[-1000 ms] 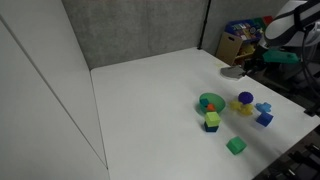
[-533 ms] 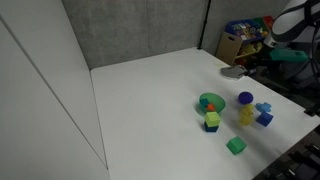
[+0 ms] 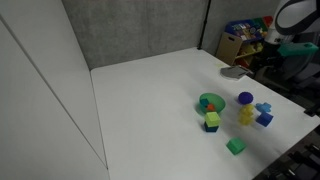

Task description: Remove the yellow toy from the green bowl and put it on the table.

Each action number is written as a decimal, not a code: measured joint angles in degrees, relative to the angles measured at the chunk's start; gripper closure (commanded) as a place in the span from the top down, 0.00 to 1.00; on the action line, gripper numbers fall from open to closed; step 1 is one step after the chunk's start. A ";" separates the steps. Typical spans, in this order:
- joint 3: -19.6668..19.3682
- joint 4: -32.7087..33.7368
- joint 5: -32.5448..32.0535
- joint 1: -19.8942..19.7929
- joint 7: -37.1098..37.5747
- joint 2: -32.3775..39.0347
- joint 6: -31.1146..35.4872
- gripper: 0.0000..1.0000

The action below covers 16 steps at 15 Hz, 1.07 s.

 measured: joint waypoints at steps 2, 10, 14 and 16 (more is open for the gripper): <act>0.03 -0.45 -2.36 1.23 0.65 -2.28 -2.04 1.00; 3.36 -8.09 -6.68 4.81 5.74 -16.87 -7.44 1.00; 6.39 -12.32 -6.67 5.57 7.81 -26.06 -12.00 1.00; 7.34 -14.71 -6.63 6.11 6.73 -30.82 -12.64 1.00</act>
